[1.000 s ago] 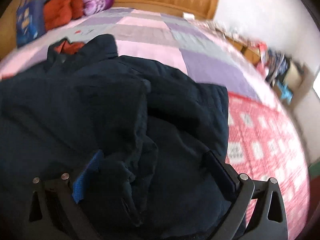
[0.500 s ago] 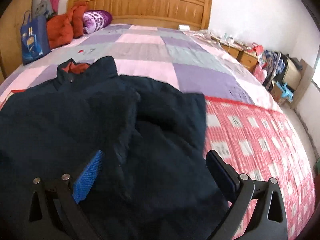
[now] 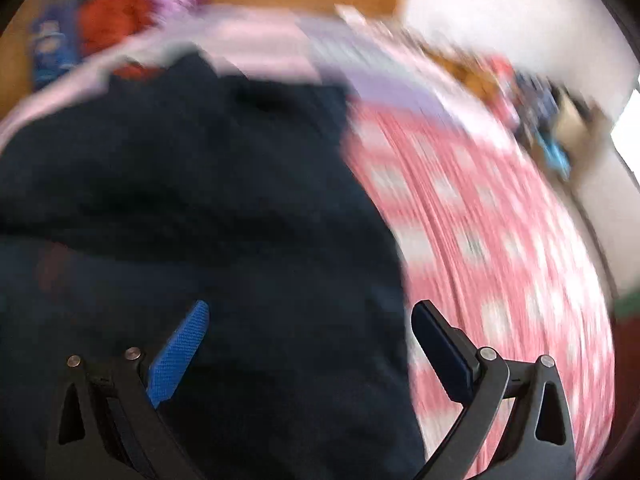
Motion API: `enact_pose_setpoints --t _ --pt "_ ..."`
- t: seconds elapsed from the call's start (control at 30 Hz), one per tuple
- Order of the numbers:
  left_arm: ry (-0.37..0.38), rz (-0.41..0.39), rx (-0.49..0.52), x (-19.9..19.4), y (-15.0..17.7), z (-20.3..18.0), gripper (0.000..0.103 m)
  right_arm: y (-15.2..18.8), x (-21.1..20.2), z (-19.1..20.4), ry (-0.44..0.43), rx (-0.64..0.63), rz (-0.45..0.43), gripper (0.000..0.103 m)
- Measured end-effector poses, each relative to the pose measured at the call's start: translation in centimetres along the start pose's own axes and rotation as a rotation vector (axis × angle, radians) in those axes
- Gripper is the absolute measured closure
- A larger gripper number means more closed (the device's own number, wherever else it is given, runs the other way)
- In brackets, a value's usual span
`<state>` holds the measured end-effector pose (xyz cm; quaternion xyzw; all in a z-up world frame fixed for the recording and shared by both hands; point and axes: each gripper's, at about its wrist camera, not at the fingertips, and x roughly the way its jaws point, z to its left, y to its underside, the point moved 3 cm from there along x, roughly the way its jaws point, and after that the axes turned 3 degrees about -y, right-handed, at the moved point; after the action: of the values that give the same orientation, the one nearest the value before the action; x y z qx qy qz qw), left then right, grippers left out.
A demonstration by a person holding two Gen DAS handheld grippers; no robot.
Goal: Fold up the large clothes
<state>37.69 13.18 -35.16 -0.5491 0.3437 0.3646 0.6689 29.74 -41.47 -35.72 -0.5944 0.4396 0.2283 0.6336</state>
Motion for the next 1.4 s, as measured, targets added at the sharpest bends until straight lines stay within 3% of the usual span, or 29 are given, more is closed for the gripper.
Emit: enact_pose_setpoints --t 0.07,0.13,0.23,0.4,0.47,0.5,0.6,0.8,0.87,0.93,1.03,1.13,1.17,1.2,1.23,1.3,1.4 --pt "0.011 0.005 -0.036 -0.4 1.2 0.7 0.000 1.0 -0.4 -3.3 0.001 0.158 0.008 0.000" --pt "0.002 0.009 -0.052 -0.7 1.7 1.3 0.000 0.9 -1.9 -5.0 0.070 0.194 -0.032 0.000" --pt "-0.008 0.006 -0.065 -1.2 2.2 1.2 0.000 -0.4 -2.5 -4.6 0.056 0.162 -0.062 0.000" --pt "-0.016 0.002 -0.074 -2.0 2.6 0.0 0.000 -6.2 -2.1 -0.9 -0.005 0.103 -0.160 0.000" --pt "-0.019 0.005 -0.087 -2.0 2.7 -0.2 0.000 -8.8 -1.1 0.9 0.010 0.067 -0.174 0.001" --pt "-0.026 0.004 -0.098 -2.0 2.9 -0.4 0.000 -9.9 -0.5 1.4 0.012 0.046 -0.170 0.001" --pt "-0.046 -0.015 -0.116 -2.1 3.4 -0.6 0.000 -12.0 4.2 3.1 0.064 -0.071 -0.038 0.001" --pt "-0.050 -0.030 -0.117 -2.3 3.8 -0.7 0.000 -12.3 7.2 -3.1 0.237 0.016 0.044 0.001" --pt "-0.050 -0.036 -0.116 -2.3 3.8 -0.8 0.000 -12.0 7.1 -3.9 0.219 0.033 0.044 0.001" --pt "-0.046 -0.025 -0.119 -2.5 3.6 -0.9 0.000 -11.9 5.7 -3.9 0.183 0.071 -0.016 0.011" --pt "-0.047 -0.032 -0.099 -2.6 3.6 -1.2 0.000 -11.4 1.9 -2.5 0.133 0.092 -0.153 0.013" --pt "-0.049 -0.030 -0.104 -2.4 3.6 -1.3 0.000 -10.6 1.1 1.4 -0.003 -0.037 -0.171 0.013" --pt "-0.051 -0.027 -0.105 -2.4 3.6 -1.3 0.000 -9.8 2.7 2.3 0.042 -0.132 -0.111 0.013" --pt "-0.051 -0.025 -0.105 -2.3 3.6 -1.3 0.000 -9.4 4.0 2.0 0.039 -0.143 -0.065 0.013" --pt "-0.050 -0.024 -0.103 -2.3 3.5 -1.3 0.000 -9.4 4.7 0.4 0.017 -0.058 -0.040 0.012" --pt "-0.042 -0.029 -0.094 -2.2 3.6 -1.3 0.000 -9.6 4.9 -2.0 0.080 0.028 -0.031 0.010" --pt "-0.030 -0.036 -0.087 -2.2 3.5 -1.2 0.000 -9.6 3.1 -1.8 0.144 -0.009 -0.056 0.011"
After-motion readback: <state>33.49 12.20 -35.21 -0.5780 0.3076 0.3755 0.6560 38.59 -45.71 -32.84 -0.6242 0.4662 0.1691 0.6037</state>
